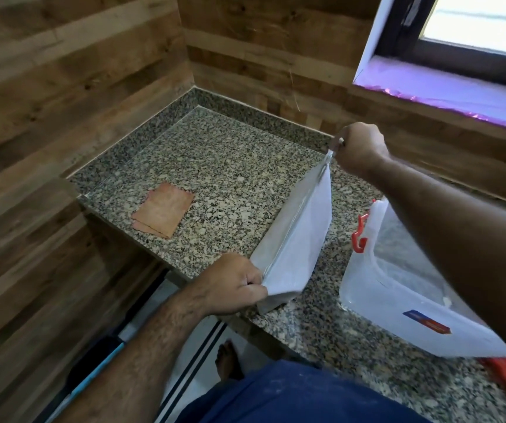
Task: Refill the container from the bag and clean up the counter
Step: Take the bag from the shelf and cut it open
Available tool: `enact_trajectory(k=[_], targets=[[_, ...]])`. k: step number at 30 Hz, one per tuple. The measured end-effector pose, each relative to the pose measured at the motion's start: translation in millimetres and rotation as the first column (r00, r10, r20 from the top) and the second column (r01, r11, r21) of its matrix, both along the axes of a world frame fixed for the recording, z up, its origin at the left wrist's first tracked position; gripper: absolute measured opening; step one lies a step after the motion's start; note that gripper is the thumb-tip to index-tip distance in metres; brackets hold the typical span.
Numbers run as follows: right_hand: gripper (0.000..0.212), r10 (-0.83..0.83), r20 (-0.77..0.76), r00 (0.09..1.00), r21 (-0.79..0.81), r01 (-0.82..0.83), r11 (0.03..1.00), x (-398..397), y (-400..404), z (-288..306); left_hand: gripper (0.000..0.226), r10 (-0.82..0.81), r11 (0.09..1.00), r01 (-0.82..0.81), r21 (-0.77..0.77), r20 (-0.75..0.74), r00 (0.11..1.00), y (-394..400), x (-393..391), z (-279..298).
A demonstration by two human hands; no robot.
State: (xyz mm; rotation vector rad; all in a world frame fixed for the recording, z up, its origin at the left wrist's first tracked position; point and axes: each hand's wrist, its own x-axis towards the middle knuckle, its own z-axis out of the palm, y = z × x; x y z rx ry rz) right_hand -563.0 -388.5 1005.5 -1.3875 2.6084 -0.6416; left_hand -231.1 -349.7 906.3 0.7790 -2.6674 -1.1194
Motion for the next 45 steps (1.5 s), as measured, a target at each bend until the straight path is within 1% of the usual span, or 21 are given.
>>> enact_trajectory(k=[3,6,9,12,13,14,16,17,18,20,22,24,26,28,30,32,34,37,41,43,45], targets=[[0.021,-0.049,0.025,0.998,-0.045,0.050,0.998,-10.5,-9.9,-4.9,0.035,-0.029,0.996,0.023,0.091,0.067,0.997,-5.4,-2.8,5.3],[0.024,-0.083,0.035,0.996,-0.069,0.085,0.994,-8.8,-13.8,-17.3,0.035,-0.061,0.986,0.042,0.163,0.112,0.992,-11.8,-3.6,5.6],[0.023,-0.125,0.043,0.991,-0.093,0.128,0.987,-7.8,-14.8,-22.8,0.042,-0.111,0.978,0.083,0.191,0.139,0.984,-17.0,-6.8,4.0],[0.017,-0.213,0.095,0.972,-0.081,0.221,0.972,-11.2,-18.4,-21.4,0.046,-0.196,0.967,0.162,0.199,0.165,0.967,-25.6,-8.1,1.9],[0.022,-0.252,0.102,0.962,-0.053,0.258,0.965,-11.5,-18.6,-19.3,0.047,-0.233,0.958,0.196,0.208,0.169,0.958,-29.5,-7.5,2.4],[0.032,-0.277,0.090,0.957,0.002,0.278,0.961,-12.7,-19.8,-18.3,0.048,-0.264,0.947,0.225,0.231,0.159,0.951,-33.8,-6.3,2.7],[0.055,-0.280,0.067,0.958,0.177,0.264,0.948,-5.4,-17.4,-10.8,0.049,-0.287,0.921,0.246,0.301,0.098,0.953,-44.4,-4.1,2.9],[0.066,-0.272,0.089,0.958,0.257,0.242,0.936,2.8,-13.7,-7.4,0.052,-0.268,0.918,0.237,0.318,0.057,0.962,-50.9,-3.6,2.1],[0.076,-0.272,0.142,0.952,0.321,0.215,0.922,12.2,-10.0,-7.1,0.055,-0.235,0.923,0.216,0.318,0.021,0.972,-58.8,-3.5,0.1],[0.088,-0.297,0.285,0.911,0.430,0.155,0.889,34.3,-1.3,-11.7,0.059,-0.179,0.937,0.181,0.298,-0.035,0.983,-75.9,-4.4,-4.8],[0.098,-0.320,0.383,0.867,0.511,0.089,0.855,52.0,4.2,-25.9,0.063,-0.169,0.943,0.181,0.280,-0.068,0.983,-92.4,-6.0,-8.0],[0.094,-0.308,0.362,0.880,0.541,0.071,0.838,64.7,2.8,-41.8,0.066,-0.165,0.952,0.183,0.247,-0.089,0.982,-106.4,-7.4,-9.2],[0.085,-0.270,0.230,0.935,0.540,0.108,0.835,73.4,-3.2,-52.7,0.068,-0.159,0.958,0.181,0.222,-0.111,0.981,-117.0,-9.0,-9.3],[0.076,-0.253,0.113,0.961,0.524,0.159,0.837,78.7,-9.1,-60.3,0.067,-0.157,0.961,0.182,0.208,-0.130,0.979,-124.7,-10.9,-11.6],[0.065,-0.253,0.058,0.966,0.525,0.186,0.831,82.1,-12.0,-64.5,0.066,-0.155,0.964,0.177,0.199,-0.122,0.980,-129.5,-13.2,-14.3],[0.059,-0.265,0.044,0.963,0.525,0.204,0.827,82.4,-12.2,-66.5,0.067,-0.150,0.971,0.166,0.169,-0.105,0.983,-132.8,-16.3,-17.4],[0.055,-0.283,0.039,0.958,0.502,0.226,0.835,81.9,-10.8,-65.7,0.069,-0.113,0.978,0.127,0.166,-0.095,0.989,-135.9,-19.3,-21.4],[0.055,-0.263,0.042,0.964,0.491,0.209,0.846,85.2,-9.7,-59.2,0.070,-0.020,0.979,0.037,0.200,-0.086,0.996,-142.0,-25.6,-23.2],[0.054,-0.185,0.033,0.982,0.449,0.151,0.881,96.7,-6.4,-39.3,0.071,0.202,0.945,-0.176,0.276,-0.069,0.977,-151.0,-37.8,-7.0],[0.054,-0.132,0.021,0.991,0.389,0.114,0.914,102.3,-5.3,-22.9,0.072,0.331,0.897,-0.292,0.331,-0.066,0.941,-163.2,-45.0,-4.1],[0.059,-0.072,-0.007,0.997,0.316,0.070,0.946,107.1,-4.8,0.9,0.069,0.480,0.805,-0.397,0.441,-0.089,0.873,-180.4,-54.9,-4.3]])
